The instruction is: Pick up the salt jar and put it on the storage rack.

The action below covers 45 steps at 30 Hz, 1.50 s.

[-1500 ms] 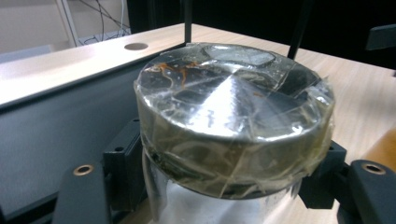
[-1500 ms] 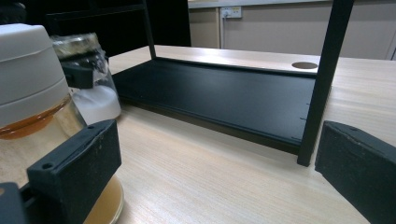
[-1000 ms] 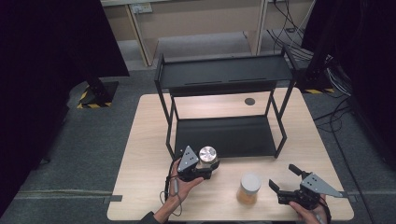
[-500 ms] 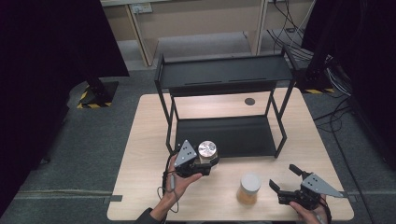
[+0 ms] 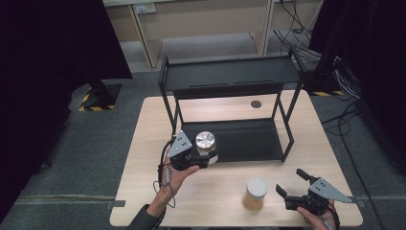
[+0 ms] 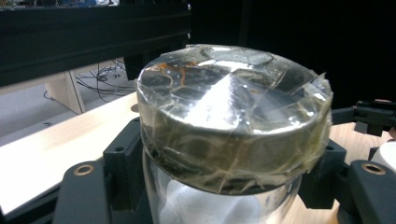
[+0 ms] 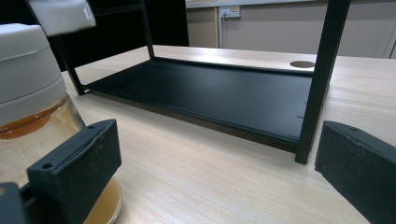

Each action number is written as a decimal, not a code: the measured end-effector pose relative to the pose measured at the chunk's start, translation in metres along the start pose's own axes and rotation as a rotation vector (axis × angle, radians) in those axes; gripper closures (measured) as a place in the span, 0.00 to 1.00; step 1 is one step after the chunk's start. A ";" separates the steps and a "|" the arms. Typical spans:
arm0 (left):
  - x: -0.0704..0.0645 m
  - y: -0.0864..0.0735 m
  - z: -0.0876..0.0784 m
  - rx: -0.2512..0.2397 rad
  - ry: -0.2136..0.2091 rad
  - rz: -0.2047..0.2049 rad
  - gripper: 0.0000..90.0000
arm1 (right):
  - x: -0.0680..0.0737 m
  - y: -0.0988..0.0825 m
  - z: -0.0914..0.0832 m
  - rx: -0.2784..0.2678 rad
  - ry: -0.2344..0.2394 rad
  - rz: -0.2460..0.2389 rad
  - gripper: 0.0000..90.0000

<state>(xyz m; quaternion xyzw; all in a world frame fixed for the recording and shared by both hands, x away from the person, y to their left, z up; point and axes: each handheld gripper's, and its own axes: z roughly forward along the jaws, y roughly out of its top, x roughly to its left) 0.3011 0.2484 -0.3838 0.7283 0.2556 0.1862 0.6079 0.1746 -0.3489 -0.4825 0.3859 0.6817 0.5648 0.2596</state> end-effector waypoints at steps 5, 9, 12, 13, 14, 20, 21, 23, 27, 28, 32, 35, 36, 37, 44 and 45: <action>0.002 0.021 -0.003 0.008 -0.001 0.007 0.34 | 0.000 0.000 0.000 0.000 0.000 0.001 0.01; 0.007 0.041 -0.003 0.001 -0.011 0.003 0.34 | 0.000 0.000 0.000 0.003 0.000 0.003 0.01; 0.010 0.051 -0.003 -0.004 -0.013 0.012 0.34 | 0.000 0.000 0.000 0.003 -0.002 0.006 0.01; 0.010 0.051 -0.003 -0.004 -0.013 0.012 0.34 | -0.001 0.000 0.000 0.002 -0.002 0.009 0.01; 0.011 0.055 -0.003 -0.006 -0.017 0.010 0.34 | -0.001 -0.001 0.001 0.002 -0.002 0.012 0.01; 0.010 0.077 -0.003 0.002 -0.011 0.028 0.34 | -0.001 -0.001 0.001 0.004 -0.004 0.017 0.01; 0.010 0.080 -0.002 -0.003 -0.011 0.027 0.34 | -0.001 -0.001 0.001 0.004 -0.004 0.017 0.01; 0.010 0.087 -0.002 -0.002 -0.010 0.033 0.34 | -0.001 -0.001 0.001 0.005 -0.004 0.019 0.01; 0.009 0.101 -0.003 -0.007 -0.012 0.038 0.34 | -0.002 -0.001 0.000 0.006 -0.006 0.021 0.01; 0.009 0.104 -0.004 -0.008 -0.014 0.039 0.34 | -0.002 -0.001 0.001 0.007 -0.005 0.020 0.01; 0.011 0.119 -0.004 -0.005 -0.026 0.035 0.34 | -0.002 -0.001 0.001 0.007 -0.004 0.020 0.01; 0.015 0.128 -0.004 -0.003 -0.031 0.028 0.34 | -0.002 -0.001 0.001 0.008 -0.005 0.024 0.01; 0.014 0.133 -0.004 0.005 -0.025 0.038 0.34 | -0.002 -0.001 0.001 0.009 -0.005 0.024 0.01; 0.014 0.135 -0.004 0.008 -0.022 0.042 0.34 | -0.002 -0.001 0.001 0.010 -0.004 0.024 0.01; 0.016 0.159 -0.006 0.008 -0.020 0.033 0.34 | -0.002 -0.001 0.001 0.010 -0.007 0.026 0.01; 0.016 0.163 -0.006 0.010 -0.015 0.032 0.34 | -0.002 -0.001 0.001 0.010 -0.007 0.026 0.01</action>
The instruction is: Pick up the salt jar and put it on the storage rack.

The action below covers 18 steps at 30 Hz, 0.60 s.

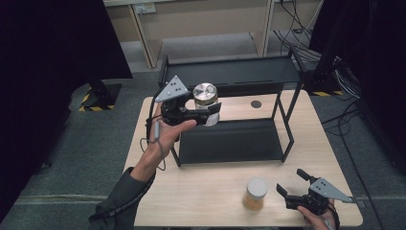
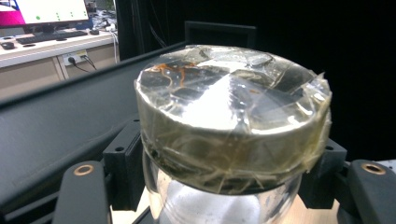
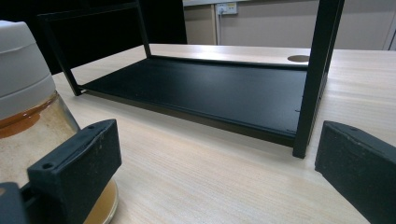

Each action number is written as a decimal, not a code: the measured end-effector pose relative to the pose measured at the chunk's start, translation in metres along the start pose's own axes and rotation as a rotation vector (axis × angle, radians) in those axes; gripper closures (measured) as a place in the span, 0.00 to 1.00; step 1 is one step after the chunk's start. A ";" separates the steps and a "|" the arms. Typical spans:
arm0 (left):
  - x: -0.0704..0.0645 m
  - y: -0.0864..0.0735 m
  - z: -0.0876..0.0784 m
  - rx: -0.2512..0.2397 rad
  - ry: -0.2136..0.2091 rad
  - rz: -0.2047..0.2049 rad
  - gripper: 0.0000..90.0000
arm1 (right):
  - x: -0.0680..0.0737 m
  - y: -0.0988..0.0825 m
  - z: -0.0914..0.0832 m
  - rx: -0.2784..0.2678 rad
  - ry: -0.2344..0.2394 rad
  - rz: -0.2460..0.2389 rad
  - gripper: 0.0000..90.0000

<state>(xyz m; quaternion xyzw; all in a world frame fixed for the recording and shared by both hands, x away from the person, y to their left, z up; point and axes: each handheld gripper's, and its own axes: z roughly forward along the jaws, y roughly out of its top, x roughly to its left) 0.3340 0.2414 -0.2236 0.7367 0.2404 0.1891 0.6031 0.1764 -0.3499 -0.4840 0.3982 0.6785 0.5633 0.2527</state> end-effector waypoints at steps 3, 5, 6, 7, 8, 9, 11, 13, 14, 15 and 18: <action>0.001 0.010 0.000 0.001 0.007 -0.008 0.34 | 0.000 0.000 0.000 0.001 0.002 0.000 0.01; 0.002 0.017 0.000 0.003 0.010 -0.012 0.34 | 0.000 0.000 0.000 0.001 0.002 0.001 0.01; 0.002 0.020 0.000 0.003 0.013 -0.013 0.34 | 0.000 0.000 0.000 0.001 0.002 0.003 0.01; 0.002 0.023 0.000 0.004 0.017 -0.012 0.34 | 0.000 0.000 0.000 0.000 0.002 0.003 0.01; 0.001 0.027 0.000 0.006 0.021 -0.009 0.34 | -0.001 0.000 0.000 0.000 0.002 0.003 0.01; 0.001 0.031 0.000 0.007 0.024 -0.008 0.34 | -0.001 0.000 0.000 0.000 0.002 0.003 0.01; 0.001 0.037 0.001 0.011 0.026 -0.007 0.34 | -0.001 0.000 0.000 0.000 0.001 0.004 0.01; 0.001 0.045 0.001 0.021 0.028 -0.007 0.34 | -0.001 0.000 0.000 0.001 0.002 0.004 0.01; 0.001 0.047 0.001 0.019 0.027 -0.012 0.34 | -0.001 0.000 0.000 0.001 0.002 0.004 0.01; 0.001 0.050 0.002 0.015 0.031 -0.011 0.34 | -0.001 0.000 0.000 0.002 0.002 0.004 0.01; 0.000 0.057 0.005 0.023 0.049 -0.005 0.34 | -0.001 0.000 0.000 0.001 0.003 0.004 0.01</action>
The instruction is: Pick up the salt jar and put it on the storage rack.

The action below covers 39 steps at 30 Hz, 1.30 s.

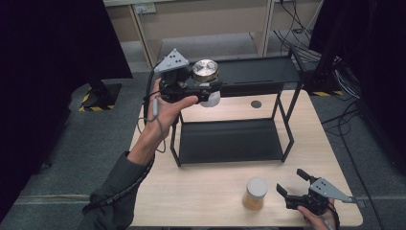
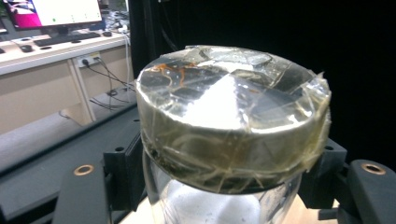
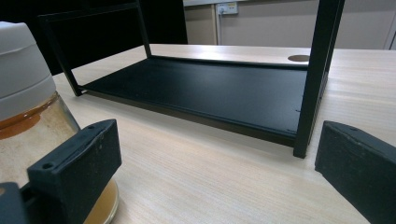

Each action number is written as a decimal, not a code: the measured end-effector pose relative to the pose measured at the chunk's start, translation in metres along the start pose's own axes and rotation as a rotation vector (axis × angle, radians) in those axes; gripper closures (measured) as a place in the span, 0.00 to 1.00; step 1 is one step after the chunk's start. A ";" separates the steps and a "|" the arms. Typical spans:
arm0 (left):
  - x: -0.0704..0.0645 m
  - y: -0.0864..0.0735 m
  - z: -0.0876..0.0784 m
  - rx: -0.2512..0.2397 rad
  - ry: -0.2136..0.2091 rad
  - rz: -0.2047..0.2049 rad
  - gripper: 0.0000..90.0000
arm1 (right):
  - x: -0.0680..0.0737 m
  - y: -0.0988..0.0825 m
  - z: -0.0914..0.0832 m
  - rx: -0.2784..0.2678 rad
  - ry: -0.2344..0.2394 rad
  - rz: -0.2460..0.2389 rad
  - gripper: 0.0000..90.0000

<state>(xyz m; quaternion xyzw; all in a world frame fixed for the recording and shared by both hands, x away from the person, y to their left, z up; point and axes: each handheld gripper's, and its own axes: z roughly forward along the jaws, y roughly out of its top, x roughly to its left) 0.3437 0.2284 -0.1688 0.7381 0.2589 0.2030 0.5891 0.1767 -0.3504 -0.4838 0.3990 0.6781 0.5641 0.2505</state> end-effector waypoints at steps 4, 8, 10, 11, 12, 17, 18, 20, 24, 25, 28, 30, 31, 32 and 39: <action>0.000 0.005 0.006 -0.002 0.025 -0.006 0.34 | 0.000 0.000 0.000 0.001 0.001 0.002 0.01; -0.001 0.012 0.015 -0.002 0.065 -0.002 0.34 | 0.000 0.000 0.000 0.002 0.001 0.003 0.01; -0.001 0.013 0.016 -0.004 0.075 -0.003 0.34 | -0.001 0.000 0.000 0.002 0.001 0.003 0.01; 0.000 0.014 0.017 -0.006 0.085 -0.004 0.34 | -0.001 0.000 0.000 0.002 0.001 0.004 0.01; 0.001 0.016 0.018 -0.007 0.095 -0.007 0.34 | -0.001 0.000 0.000 0.001 0.001 0.004 0.01; 0.005 0.019 0.022 -0.015 0.136 -0.029 0.34 | -0.001 0.000 0.000 -0.002 -0.001 0.004 0.01; 0.006 0.020 0.023 -0.015 0.146 -0.032 0.34 | -0.001 0.000 0.000 -0.003 -0.001 0.004 0.01; 0.008 0.020 0.026 -0.013 0.161 -0.037 0.34 | -0.001 0.000 0.000 -0.003 -0.002 0.004 0.01; 0.011 0.023 0.031 -0.003 0.189 -0.048 0.34 | -0.001 0.000 -0.001 -0.004 -0.001 0.004 0.01; 0.012 0.023 0.032 -0.004 0.192 -0.053 0.34 | -0.002 0.000 -0.001 -0.003 0.000 0.003 0.01; 0.013 0.023 0.036 -0.001 0.208 -0.063 0.34 | -0.002 0.000 0.000 -0.003 0.001 0.002 0.01; 0.013 0.022 0.039 -0.005 0.217 -0.071 0.34 | -0.002 0.000 -0.001 -0.003 0.001 0.002 0.01; 0.013 0.022 0.040 -0.003 0.221 -0.074 0.34 | -0.002 0.000 -0.001 -0.004 0.001 0.003 0.01; 0.013 0.021 0.042 -0.006 0.226 -0.077 0.34 | -0.002 0.000 -0.001 -0.004 0.001 0.003 0.01; 0.015 0.017 0.052 0.001 0.252 -0.088 0.34 | -0.002 0.000 -0.001 -0.006 0.004 0.003 0.01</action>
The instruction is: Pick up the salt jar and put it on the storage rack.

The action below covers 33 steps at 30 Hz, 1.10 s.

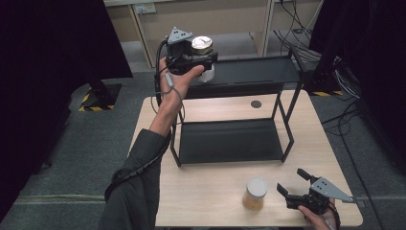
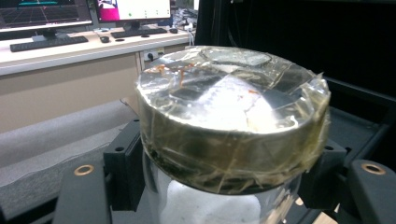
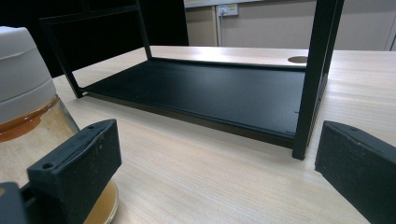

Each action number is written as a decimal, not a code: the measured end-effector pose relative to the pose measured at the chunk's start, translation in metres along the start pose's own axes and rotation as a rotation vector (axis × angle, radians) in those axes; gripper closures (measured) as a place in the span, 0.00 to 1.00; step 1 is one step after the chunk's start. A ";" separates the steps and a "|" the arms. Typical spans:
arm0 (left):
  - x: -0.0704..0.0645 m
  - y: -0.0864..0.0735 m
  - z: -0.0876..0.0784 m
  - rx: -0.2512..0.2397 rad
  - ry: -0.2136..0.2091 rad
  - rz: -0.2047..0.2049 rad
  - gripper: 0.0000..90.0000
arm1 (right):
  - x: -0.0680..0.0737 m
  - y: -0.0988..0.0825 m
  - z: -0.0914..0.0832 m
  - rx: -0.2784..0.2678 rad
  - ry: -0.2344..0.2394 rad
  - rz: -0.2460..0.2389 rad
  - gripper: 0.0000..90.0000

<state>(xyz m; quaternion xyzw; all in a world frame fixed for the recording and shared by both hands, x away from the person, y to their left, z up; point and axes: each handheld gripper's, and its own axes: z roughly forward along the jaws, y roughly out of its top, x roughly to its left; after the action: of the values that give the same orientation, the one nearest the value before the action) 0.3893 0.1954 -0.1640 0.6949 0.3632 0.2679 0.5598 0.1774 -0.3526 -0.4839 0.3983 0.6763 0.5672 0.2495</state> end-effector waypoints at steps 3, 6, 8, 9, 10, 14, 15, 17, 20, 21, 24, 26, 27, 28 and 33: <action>0.000 -0.003 0.004 0.002 0.014 -0.004 0.34 | 0.000 0.000 0.000 0.000 0.000 0.001 0.01; 0.001 -0.005 0.007 0.000 0.020 -0.014 0.34 | 0.000 0.000 0.000 0.000 0.000 -0.001 0.01; 0.001 -0.006 0.009 -0.002 0.016 -0.015 0.34 | 0.000 0.000 0.000 0.001 0.000 0.001 0.01; 0.001 -0.006 0.009 0.000 0.025 -0.018 0.34 | 0.000 0.000 0.000 0.001 0.000 0.001 0.01; 0.001 -0.006 0.009 0.001 0.028 -0.018 0.34 | 0.000 0.000 0.001 0.001 0.001 0.001 0.01; 0.001 -0.007 0.011 -0.002 0.030 -0.015 0.34 | 0.000 0.000 0.000 0.000 0.001 0.001 0.01; 0.001 -0.006 0.012 0.002 0.036 -0.019 0.34 | 0.000 0.000 0.000 -0.001 0.002 0.002 0.01; 0.001 -0.008 0.012 -0.003 0.036 -0.031 0.34 | 0.000 0.000 0.000 0.000 0.002 0.002 0.01; 0.001 -0.009 0.014 -0.002 0.038 -0.033 0.34 | 0.000 0.000 0.001 0.000 0.003 0.001 0.01; 0.001 -0.008 0.015 0.002 0.040 -0.031 0.34 | 0.000 0.000 0.001 0.000 0.003 0.001 0.01; -0.001 -0.008 0.018 0.013 0.052 -0.017 0.34 | 0.000 0.000 0.001 0.003 0.005 0.002 0.01; -0.001 -0.009 0.020 0.015 0.054 -0.024 0.34 | 0.000 -0.001 0.001 0.001 0.005 0.001 0.01; -0.001 -0.010 0.020 0.018 0.056 -0.024 0.34 | 0.000 -0.001 0.001 0.000 0.005 0.002 0.01; -0.001 -0.010 0.021 0.020 0.058 -0.023 0.34 | 0.000 -0.001 0.001 -0.001 0.004 0.002 0.01; -0.002 -0.013 0.021 0.012 0.065 -0.013 0.34 | 0.000 -0.001 0.001 -0.001 0.004 0.002 0.01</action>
<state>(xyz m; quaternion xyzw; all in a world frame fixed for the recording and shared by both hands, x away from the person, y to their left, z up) 0.4018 0.1824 -0.1813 0.6868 0.3871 0.2845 0.5454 0.1779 -0.3525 -0.4849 0.3978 0.6761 0.5686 0.2478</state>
